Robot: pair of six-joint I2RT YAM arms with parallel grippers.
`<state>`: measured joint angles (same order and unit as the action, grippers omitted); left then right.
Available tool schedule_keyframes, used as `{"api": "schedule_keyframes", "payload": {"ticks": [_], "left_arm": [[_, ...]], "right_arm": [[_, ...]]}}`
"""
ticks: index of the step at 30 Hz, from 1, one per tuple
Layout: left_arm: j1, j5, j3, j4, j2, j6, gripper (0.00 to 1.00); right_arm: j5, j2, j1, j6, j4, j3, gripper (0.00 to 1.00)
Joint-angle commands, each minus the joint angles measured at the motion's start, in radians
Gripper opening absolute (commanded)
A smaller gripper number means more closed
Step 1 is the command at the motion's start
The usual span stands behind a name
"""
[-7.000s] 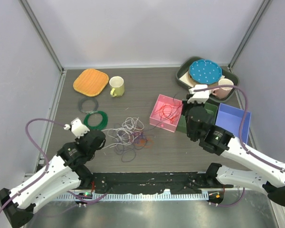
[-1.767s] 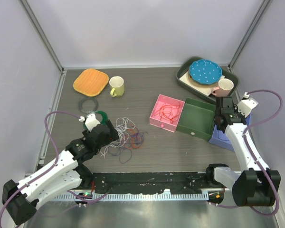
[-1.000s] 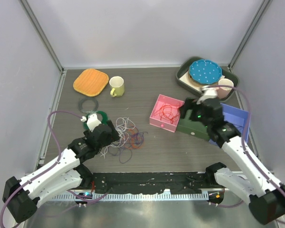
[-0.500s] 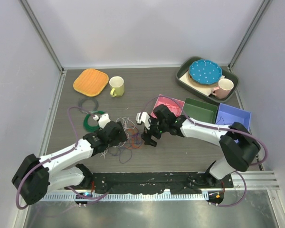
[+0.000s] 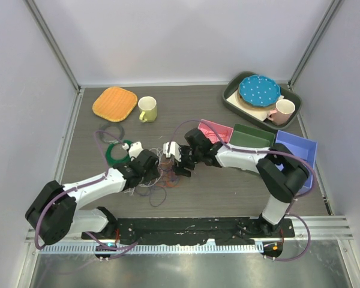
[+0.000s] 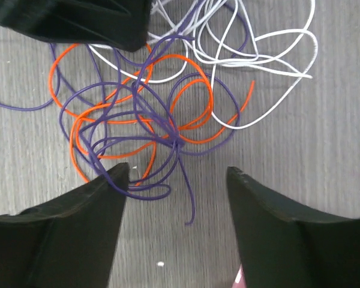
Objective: Untangle the cables
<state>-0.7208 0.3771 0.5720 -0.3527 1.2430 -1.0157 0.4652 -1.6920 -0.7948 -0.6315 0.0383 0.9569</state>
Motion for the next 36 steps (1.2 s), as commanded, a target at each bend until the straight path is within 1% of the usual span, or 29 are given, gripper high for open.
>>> {"api": "schedule_keyframes", "payload": {"ticks": [1,2,3,4,5,7,8,9,10,11,12,13,14,15,16,17,18,19,20,24,25,26,27,29,31,33,34,36], "left_arm": [[0.009,0.006,0.034,0.029,0.001,0.0,0.52],[0.011,0.006,0.037,0.023,0.0,0.002,0.43],[0.012,0.009,0.038,0.018,-0.007,0.003,0.35],[0.014,0.013,0.042,0.012,-0.013,0.009,0.27],[0.014,0.02,0.046,-0.005,-0.019,0.009,0.14],[0.015,0.031,0.057,-0.032,-0.048,0.009,0.02],[0.017,0.054,0.06,-0.066,-0.063,0.008,0.0],[0.015,0.068,0.061,-0.084,-0.079,0.006,0.0],[0.015,0.088,0.066,-0.106,-0.12,0.002,0.0],[0.015,0.106,0.069,-0.155,-0.143,-0.012,0.0],[0.017,0.153,0.072,-0.179,-0.171,-0.02,0.0],[0.017,0.175,0.074,-0.202,-0.197,-0.024,0.0],[0.018,0.201,0.074,-0.256,-0.248,-0.043,0.0],[0.021,0.267,0.077,-0.291,-0.272,-0.063,0.0],[0.032,0.293,0.081,-0.327,-0.292,-0.076,0.0],[0.041,0.319,0.083,-0.394,-0.331,-0.102,0.0],[0.063,0.353,0.086,-0.425,-0.347,-0.116,0.0],[0.073,0.367,0.088,-0.454,-0.364,-0.127,0.0],[0.086,0.378,0.088,-0.501,-0.391,-0.145,0.0],[0.139,0.413,0.075,-0.555,-0.45,-0.175,0.0],[0.149,0.422,0.075,-0.572,-0.458,-0.176,0.0],[0.155,0.431,0.077,-0.583,-0.465,-0.182,0.0],[0.168,0.44,0.08,-0.592,-0.473,-0.195,0.0],[0.181,0.47,0.083,-0.608,-0.478,-0.196,0.0],[0.211,0.488,0.088,-0.63,-0.461,-0.204,0.0],[0.242,0.514,0.103,-0.66,-0.429,-0.216,0.0],[0.248,0.526,0.107,-0.693,-0.421,-0.248,0.0],[0.251,0.525,0.115,-0.684,-0.407,-0.245,0.0]], "right_arm": [[0.059,-0.057,-0.001,-0.063,0.101,0.111,0.54],[0.09,-0.054,-0.004,-0.069,0.106,0.105,0.4],[0.102,-0.029,-0.004,-0.071,0.094,0.095,0.24],[0.11,-0.011,-0.006,-0.027,0.019,0.08,0.01],[0.107,0.015,-0.006,0.016,-0.035,0.034,0.01],[0.07,0.095,-0.006,0.123,-0.221,-0.015,0.01],[0.044,0.124,-0.006,0.232,-0.262,-0.048,0.01],[-0.065,0.152,-0.007,0.295,-0.299,-0.061,0.01],[-0.136,0.211,-0.006,0.35,-0.333,-0.069,0.01],[-0.21,0.238,-0.006,0.448,-0.331,-0.072,0.01],[-0.309,0.265,-0.006,0.49,-0.324,-0.07,0.01],[-0.493,0.303,-0.004,0.544,-0.313,-0.067,0.01],[-0.605,0.324,-0.003,0.587,-0.308,-0.061,0.01],[-0.691,0.339,0.002,0.672,-0.296,-0.058,0.01],[-0.843,0.369,0.005,0.708,-0.257,-0.055,0.01],[-0.903,0.386,0.018,0.743,-0.238,-0.053,0.01],[-0.949,0.403,0.029,0.812,-0.22,-0.058,0.01],[-1.009,0.449,0.043,0.838,-0.197,-0.078,0.01],[-1.017,0.475,0.066,0.866,-0.189,-0.093,0.01],[-1.043,0.627,0.111,0.915,-0.184,-0.17,0.01],[-1.065,0.656,0.114,0.921,-0.176,-0.19,0.01],[-1.127,0.716,0.121,0.923,-0.167,-0.194,0.01],[-1.16,0.742,0.124,0.926,-0.152,-0.199,0.01],[-1.247,0.797,0.132,0.937,-0.117,-0.211,0.01],[-1.284,0.877,0.141,0.946,-0.103,-0.236,0.01],[-1.306,0.952,0.146,0.935,-0.101,-0.248,0.01],[-1.313,0.971,0.147,0.931,-0.097,-0.251,0.01],[-1.308,1.018,0.146,0.918,-0.095,-0.248,0.01]]}}
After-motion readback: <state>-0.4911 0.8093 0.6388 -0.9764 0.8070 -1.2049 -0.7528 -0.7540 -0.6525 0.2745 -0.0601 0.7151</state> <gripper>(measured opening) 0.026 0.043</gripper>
